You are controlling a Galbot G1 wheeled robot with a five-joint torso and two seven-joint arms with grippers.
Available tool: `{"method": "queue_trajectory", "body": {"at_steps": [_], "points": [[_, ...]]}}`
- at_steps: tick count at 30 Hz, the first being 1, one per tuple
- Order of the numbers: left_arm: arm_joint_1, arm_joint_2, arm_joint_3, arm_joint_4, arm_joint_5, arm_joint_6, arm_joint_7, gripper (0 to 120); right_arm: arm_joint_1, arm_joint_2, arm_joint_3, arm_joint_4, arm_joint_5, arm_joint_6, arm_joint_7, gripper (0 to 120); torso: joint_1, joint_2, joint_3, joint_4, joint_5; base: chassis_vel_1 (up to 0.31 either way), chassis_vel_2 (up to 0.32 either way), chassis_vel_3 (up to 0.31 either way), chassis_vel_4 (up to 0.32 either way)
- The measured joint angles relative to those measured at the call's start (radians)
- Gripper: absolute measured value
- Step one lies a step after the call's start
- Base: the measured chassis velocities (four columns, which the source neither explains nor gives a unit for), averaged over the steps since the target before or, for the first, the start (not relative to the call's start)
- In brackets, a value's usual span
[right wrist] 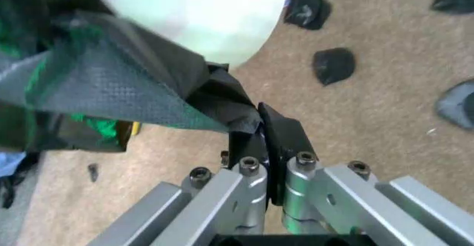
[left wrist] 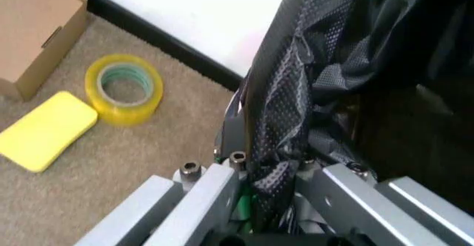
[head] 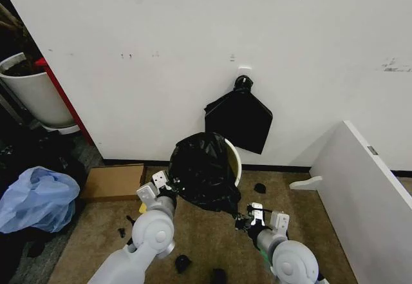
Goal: Place the garbage bag over the trash bin.
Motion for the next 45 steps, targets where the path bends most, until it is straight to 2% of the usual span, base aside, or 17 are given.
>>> {"method": "queue_trajectory", "body": {"at_steps": [9, 13, 20, 23, 28, 30, 33, 36, 39, 45], "points": [[0.017, 0.006, -0.009, -0.016, -0.013, 0.017, -0.004, 0, 0.002, -0.013, 0.009, -0.016, -0.058, 0.013, -0.024, 0, 0.0, 0.0, 0.0, 0.0001, 0.0001, 0.0, 0.0, 0.0, 0.0], [0.024, -0.002, -0.014, -0.016, -0.01, 0.021, -0.01, 0, -0.029, -0.027, -0.006, 0.013, -0.159, 0.035, -0.085, 0, 0.0, 0.0, 0.0, 0.0, 0.0001, 0.0, 0.0, 0.0, 0.0], [0.014, -0.017, -0.021, 0.011, 0.005, 0.018, -0.029, 0, -0.071, -0.061, -0.012, 0.051, -0.307, 0.102, -0.161, 22, 0.0, 0.0, 0.0, 0.0002, 0.0, 0.0, 0.0, 0.0, 0.0], [-0.018, -0.027, -0.024, 0.027, -0.025, 0.02, -0.05, 0, -0.093, -0.077, -0.014, 0.053, -0.386, 0.161, -0.197, 36, 0.0, 0.0, 0.0, -0.0002, 0.0, 0.0, 0.0, 0.0, 0.0], [-0.033, -0.02, -0.025, 0.035, -0.008, 0.011, -0.055, 0, -0.114, -0.095, -0.003, 0.08, -0.431, 0.176, -0.205, 53, 0.0, 0.0, 0.0, 0.0, 0.0, 0.0, 0.0, 0.0, 0.0], [-0.033, -0.017, -0.025, 0.04, 0.027, -0.002, -0.058, 0, -0.131, -0.105, 0.006, 0.106, -0.463, 0.157, -0.181, 63, 0.0, 0.0, 0.0, 0.0001, 0.0001, 0.0, 0.0, 0.0, 0.0], [-0.031, -0.018, -0.024, 0.04, 0.042, -0.008, -0.059, 0, -0.14, -0.107, 0.01, 0.121, -0.476, 0.143, -0.158, 67, 0.0, 0.0, 0.0, 0.0001, 0.0001, 0.0, 0.0, 0.0, 0.0], [-0.017, -0.017, -0.009, 0.04, 0.104, -0.021, -0.053, 0, -0.16, -0.111, 0.017, 0.186, -0.485, 0.126, -0.09, 81, 0.0, 0.0, 0.0, -0.0001, 0.0001, 0.0, 0.0, 0.0, 0.0], [-0.002, -0.022, 0.014, 0.038, 0.159, -0.029, -0.032, 0, -0.128, -0.097, -0.003, 0.264, -0.434, 0.153, -0.046, 94, 0.0, 0.0, 0.0, 0.0001, 0.0, 0.0, 0.0, 0.0, 0.0], [0.001, -0.029, 0.044, 0.039, 0.201, -0.03, -0.019, 0, -0.092, -0.086, -0.031, 0.297, -0.452, 0.153, -0.075, 100, 0.0, 0.0, 0.0, 0.0003, 0.0, 0.0, 0.0, 0.0, 0.0]]}}
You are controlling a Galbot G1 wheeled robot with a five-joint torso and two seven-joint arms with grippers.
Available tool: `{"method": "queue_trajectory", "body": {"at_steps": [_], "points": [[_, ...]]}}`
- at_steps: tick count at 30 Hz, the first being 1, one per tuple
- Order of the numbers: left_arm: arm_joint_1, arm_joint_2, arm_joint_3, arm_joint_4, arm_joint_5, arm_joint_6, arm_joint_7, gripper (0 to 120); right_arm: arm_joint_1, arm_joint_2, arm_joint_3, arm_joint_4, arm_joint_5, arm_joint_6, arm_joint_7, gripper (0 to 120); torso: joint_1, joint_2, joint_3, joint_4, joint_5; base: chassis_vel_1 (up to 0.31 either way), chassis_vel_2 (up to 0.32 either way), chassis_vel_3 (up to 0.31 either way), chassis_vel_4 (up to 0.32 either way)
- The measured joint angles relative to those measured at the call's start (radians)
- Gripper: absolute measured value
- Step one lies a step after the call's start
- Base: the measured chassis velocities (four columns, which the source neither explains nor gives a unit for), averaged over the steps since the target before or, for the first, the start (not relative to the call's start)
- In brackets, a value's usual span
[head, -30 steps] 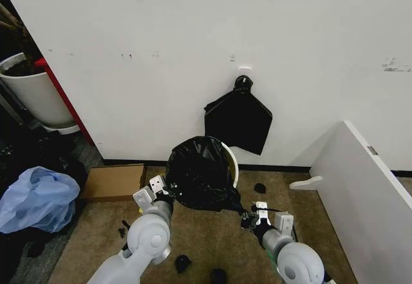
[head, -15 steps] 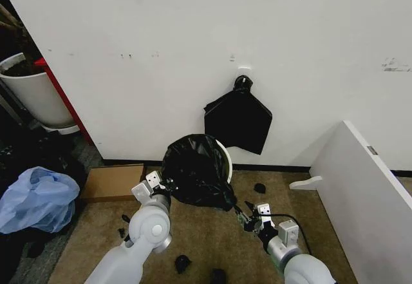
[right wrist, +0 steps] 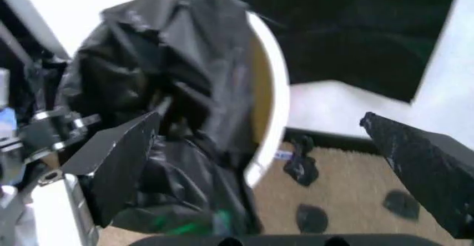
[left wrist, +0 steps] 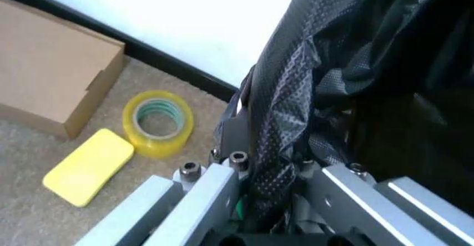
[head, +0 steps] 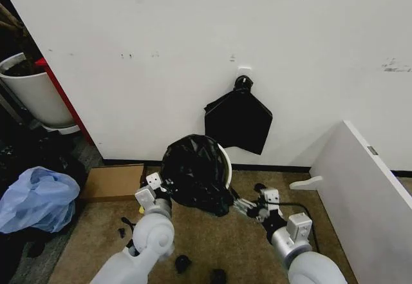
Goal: Place the garbage bag over the trash bin.
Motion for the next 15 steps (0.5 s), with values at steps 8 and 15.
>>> {"method": "queue_trajectory", "body": {"at_steps": [8, 15], "points": [[0.018, -0.019, 0.05, 0.006, 0.12, 0.004, -0.006, 0, 0.053, 0.012, -0.142, -0.066, -0.279, 0.022, -0.072, 91, 0.0, 0.0, 0.0, -0.0004, -0.0001, 0.0, 0.0, 0.0, 0.0], [0.031, -0.027, 0.065, 0.006, 0.213, 0.026, -0.025, 0, 0.117, 0.056, -0.235, -0.149, -0.313, -0.026, -0.022, 67, 0.0, 0.0, 0.0, -0.0004, 0.0, 0.0, 0.0, 0.0, 0.0]]}}
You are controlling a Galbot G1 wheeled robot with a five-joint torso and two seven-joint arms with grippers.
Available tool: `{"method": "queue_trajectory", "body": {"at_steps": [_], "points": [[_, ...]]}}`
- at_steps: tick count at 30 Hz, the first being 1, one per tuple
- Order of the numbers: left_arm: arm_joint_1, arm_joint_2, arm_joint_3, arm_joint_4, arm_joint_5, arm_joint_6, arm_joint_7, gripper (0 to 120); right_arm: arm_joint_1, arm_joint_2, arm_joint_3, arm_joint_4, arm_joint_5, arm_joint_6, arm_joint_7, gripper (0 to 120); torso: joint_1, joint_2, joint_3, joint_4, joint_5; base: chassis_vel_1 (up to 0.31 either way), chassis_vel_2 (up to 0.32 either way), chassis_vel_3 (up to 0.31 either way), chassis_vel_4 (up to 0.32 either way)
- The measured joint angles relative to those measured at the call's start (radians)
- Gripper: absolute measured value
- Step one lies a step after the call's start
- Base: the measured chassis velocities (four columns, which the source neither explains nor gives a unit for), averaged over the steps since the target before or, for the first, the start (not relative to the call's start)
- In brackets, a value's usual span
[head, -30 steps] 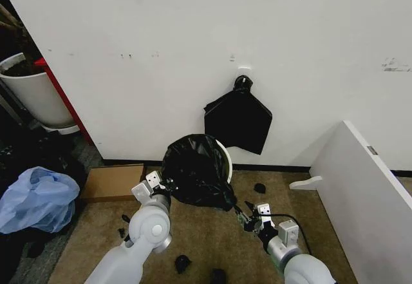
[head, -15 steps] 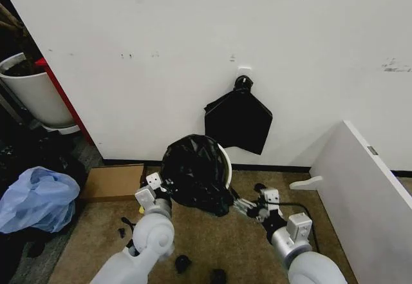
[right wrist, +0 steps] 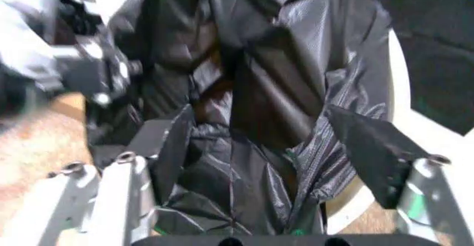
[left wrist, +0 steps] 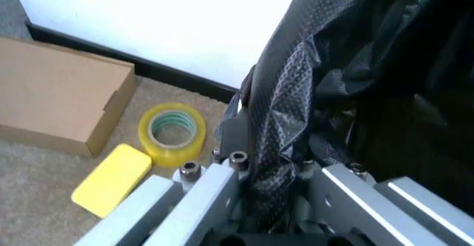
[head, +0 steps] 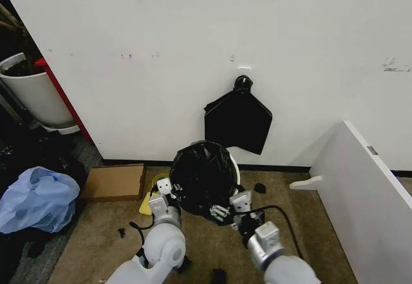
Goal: Place the garbage bag over the trash bin.
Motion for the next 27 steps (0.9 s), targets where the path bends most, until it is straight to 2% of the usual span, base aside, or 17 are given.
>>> {"method": "queue_trajectory", "body": {"at_steps": [2, 8, 17, 22, 23, 27], "points": [[0.0, 0.001, 0.002, 0.0, 0.005, 0.003, 0.0, 0, 0.012, 0.002, -0.008, -0.007, 0.001, -0.008, 0.008, 67, 0.0, 0.0, 0.0, 0.0, 0.0, 0.0, 0.0, 0.0, 0.0], [-0.017, -0.003, 0.018, 0.009, 0.028, 0.011, -0.004, 0, 0.117, 0.024, -0.065, -0.051, 0.023, -0.122, 0.107, 66, 0.0, 0.0, 0.0, 0.0001, 0.0, 0.0, 0.0, 0.0, 0.0], [-0.024, -0.006, 0.021, 0.016, 0.033, 0.01, -0.007, 0, 0.166, 0.037, -0.089, -0.09, 0.009, -0.193, 0.172, 63, 0.0, 0.0, 0.0, 0.0001, 0.0, 0.0, 0.0, 0.0, 0.0], [-0.025, -0.013, 0.021, 0.023, 0.029, 0.005, -0.007, 0, 0.186, 0.04, -0.101, -0.112, -0.016, -0.22, 0.189, 45, 0.0, 0.0, 0.0, 0.0001, -0.0001, 0.0, 0.0, 0.0, 0.0], [-0.026, -0.015, 0.021, 0.024, 0.028, 0.002, -0.007, 0, 0.191, 0.04, -0.104, -0.119, -0.026, -0.231, 0.197, 39, 0.0, 0.0, 0.0, 0.0, 0.0001, 0.0, 0.0, 0.0, 0.0], [-0.029, -0.017, 0.021, 0.027, 0.012, -0.006, -0.008, 0, 0.195, 0.039, -0.109, -0.129, -0.04, -0.252, 0.207, 27, 0.0, 0.0, 0.0, 0.0002, 0.0001, 0.0, 0.0, 0.0, 0.0]]}}
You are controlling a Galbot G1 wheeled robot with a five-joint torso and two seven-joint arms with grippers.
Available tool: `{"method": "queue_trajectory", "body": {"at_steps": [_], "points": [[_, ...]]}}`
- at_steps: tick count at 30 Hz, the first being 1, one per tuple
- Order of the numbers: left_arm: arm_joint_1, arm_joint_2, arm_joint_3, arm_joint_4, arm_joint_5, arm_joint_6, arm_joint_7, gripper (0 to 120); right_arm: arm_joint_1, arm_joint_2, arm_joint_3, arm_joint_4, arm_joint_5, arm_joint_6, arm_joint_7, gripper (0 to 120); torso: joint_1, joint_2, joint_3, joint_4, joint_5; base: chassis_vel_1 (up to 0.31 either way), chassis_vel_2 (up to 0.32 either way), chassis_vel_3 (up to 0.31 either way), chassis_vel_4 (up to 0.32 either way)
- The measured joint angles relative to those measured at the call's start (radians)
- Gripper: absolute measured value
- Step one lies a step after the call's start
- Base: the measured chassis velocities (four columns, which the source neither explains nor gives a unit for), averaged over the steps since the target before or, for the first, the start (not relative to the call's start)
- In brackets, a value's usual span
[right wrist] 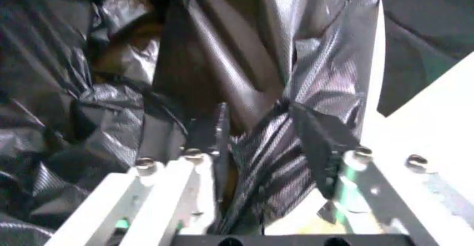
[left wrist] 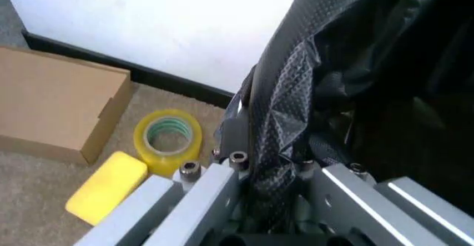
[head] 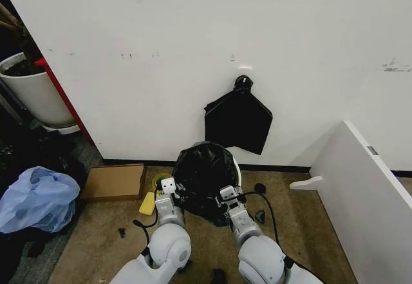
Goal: Place the garbage bag over the trash bin.
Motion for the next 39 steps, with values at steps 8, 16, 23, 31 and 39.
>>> {"method": "queue_trajectory", "body": {"at_steps": [8, 16, 23, 31, 39], "points": [[0.004, -0.001, -0.003, -0.008, -0.01, -0.011, 0.0, 0, 0.005, -0.009, -0.003, -0.017, -0.01, -0.077, 0.028, 0, 0.0, 0.0, 0.0, -0.0001, 0.0, 0.0, 0.0, 0.0, 0.0], [0.014, 0.005, -0.01, -0.018, -0.011, -0.014, 0.001, 0, 0.007, -0.021, 0.01, -0.014, -0.017, -0.033, 0.024, 0, 0.0, 0.0, 0.0, 0.0, 0.0, 0.0, 0.0, 0.0, 0.0], [0.011, 0.007, -0.03, -0.013, -0.04, -0.015, -0.002, 0, -0.061, -0.046, 0.093, 0.047, -0.071, 0.093, -0.027, 0, 0.0, 0.0, 0.0, -0.0001, 0.0, 0.0, 0.0, 0.0, 0.0], [0.003, 0.016, -0.045, -0.019, -0.079, -0.023, -0.004, 0, -0.11, -0.109, 0.186, 0.051, 0.03, 0.122, 0.003, 0, 0.0, 0.0, 0.0, -0.0002, 0.0, 0.0, 0.0, 0.0, 0.0], [0.026, 0.017, -0.063, -0.046, -0.119, -0.076, 0.035, 0, -0.095, -0.069, 0.183, -0.026, 0.223, 0.278, -0.018, 0, 0.0, 0.0, 0.0, 0.0, 0.0001, 0.0, 0.0, 0.0, 0.0]]}}
